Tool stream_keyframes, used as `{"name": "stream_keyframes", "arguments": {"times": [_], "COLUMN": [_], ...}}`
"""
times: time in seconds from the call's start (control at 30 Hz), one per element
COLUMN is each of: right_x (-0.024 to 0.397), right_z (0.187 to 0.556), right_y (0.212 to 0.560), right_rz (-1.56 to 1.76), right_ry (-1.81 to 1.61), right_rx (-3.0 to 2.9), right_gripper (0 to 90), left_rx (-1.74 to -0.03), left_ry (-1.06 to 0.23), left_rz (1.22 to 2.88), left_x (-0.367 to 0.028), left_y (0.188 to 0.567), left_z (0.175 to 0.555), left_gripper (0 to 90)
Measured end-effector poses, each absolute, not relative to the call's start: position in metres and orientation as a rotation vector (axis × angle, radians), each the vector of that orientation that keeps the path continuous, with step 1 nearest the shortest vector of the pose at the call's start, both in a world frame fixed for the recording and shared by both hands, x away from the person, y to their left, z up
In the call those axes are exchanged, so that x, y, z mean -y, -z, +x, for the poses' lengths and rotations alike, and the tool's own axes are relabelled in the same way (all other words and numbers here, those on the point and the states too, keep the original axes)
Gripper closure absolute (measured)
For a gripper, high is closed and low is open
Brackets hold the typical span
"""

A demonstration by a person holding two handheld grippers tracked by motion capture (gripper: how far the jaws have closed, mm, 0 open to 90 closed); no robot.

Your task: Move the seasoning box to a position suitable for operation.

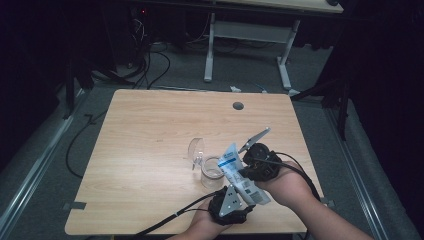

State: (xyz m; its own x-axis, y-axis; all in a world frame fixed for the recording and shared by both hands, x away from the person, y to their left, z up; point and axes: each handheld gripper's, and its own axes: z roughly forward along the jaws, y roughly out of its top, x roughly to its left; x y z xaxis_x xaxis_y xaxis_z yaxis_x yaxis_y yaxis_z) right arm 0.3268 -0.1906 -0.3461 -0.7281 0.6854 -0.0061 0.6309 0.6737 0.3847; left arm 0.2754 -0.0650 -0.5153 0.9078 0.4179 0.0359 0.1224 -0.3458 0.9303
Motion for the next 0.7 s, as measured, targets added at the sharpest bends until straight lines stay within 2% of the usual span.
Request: {"name": "stream_keyframes", "arguments": {"times": [0.7], "right_x": [0.176], "right_z": [0.338], "right_y": [0.350], "right_rz": [1.030], "right_ry": [-0.492], "right_rx": [-2.751], "right_gripper": [90.0], "left_rx": [-0.414], "left_ry": [-0.284], "left_rz": [1.933], "left_x": [0.059], "left_y": [0.511], "left_z": [0.277], "left_gripper": [43.8]}}
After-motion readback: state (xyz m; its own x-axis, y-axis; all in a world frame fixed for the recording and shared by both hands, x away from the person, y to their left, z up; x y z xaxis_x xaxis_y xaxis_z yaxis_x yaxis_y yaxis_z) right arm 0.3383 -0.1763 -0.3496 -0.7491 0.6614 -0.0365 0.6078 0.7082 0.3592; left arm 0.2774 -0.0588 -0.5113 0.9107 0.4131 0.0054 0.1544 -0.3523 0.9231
